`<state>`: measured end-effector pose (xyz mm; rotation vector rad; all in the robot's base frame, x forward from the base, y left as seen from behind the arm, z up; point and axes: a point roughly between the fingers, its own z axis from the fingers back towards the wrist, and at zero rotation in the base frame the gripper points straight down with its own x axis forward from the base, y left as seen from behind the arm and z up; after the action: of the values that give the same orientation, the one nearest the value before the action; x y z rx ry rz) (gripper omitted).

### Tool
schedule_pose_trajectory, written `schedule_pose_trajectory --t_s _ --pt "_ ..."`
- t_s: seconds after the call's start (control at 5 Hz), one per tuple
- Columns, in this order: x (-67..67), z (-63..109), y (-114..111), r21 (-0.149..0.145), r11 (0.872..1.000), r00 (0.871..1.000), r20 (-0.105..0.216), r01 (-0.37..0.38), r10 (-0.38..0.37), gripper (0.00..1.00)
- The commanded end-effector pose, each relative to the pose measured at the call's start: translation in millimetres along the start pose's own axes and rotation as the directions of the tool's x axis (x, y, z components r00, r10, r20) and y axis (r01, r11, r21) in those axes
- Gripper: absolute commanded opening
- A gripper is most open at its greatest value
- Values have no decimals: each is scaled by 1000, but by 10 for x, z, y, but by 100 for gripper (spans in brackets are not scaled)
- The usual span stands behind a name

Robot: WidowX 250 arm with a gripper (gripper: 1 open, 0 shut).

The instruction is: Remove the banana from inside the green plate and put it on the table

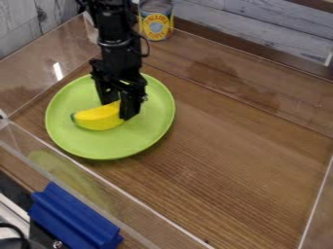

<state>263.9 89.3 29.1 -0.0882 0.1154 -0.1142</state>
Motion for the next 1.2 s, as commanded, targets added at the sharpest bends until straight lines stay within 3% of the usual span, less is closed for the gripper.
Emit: schedule_pose_trajectory --t_s 0.0,1.0 --pt "65 70 -36 16 1000 999 31 6 -7 0" --pt "216 181 -172 -15 1000 999 34 -14 14 0"
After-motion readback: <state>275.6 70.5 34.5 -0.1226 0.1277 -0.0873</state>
